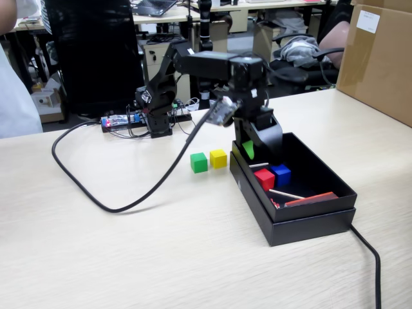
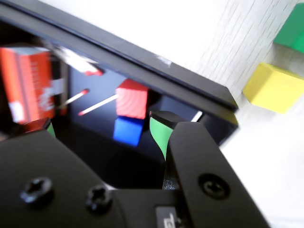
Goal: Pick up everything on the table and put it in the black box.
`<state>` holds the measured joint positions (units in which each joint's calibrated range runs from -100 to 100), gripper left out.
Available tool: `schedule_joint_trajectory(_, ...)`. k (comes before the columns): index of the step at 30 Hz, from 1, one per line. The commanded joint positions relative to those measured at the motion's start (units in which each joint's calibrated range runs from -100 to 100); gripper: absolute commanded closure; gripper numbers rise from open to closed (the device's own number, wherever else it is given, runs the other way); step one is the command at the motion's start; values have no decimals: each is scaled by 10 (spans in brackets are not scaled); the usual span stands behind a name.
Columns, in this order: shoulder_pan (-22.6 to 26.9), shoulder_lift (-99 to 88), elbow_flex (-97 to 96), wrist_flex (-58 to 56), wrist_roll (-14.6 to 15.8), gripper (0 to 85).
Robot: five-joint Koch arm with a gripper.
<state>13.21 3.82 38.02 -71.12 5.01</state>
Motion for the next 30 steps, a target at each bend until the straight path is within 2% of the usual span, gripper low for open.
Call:
schedule_joint_trajectory(1, -10, -182, -12, -4, -3, 438)
schedule_joint_trajectory(9, -59, -446, -269, -4, -20, 436)
schedule_joint_trajectory(13, -79, -493, -420, -4, -21, 383)
schedule_joint_trajectory(14, -79, -493, -495, -2, -12, 363)
schedule_joint_trajectory(20, -71, -450, -594, 46, 4, 362)
schedule_joint_trajectory(30, -68, -327, -584, 77, 17, 375)
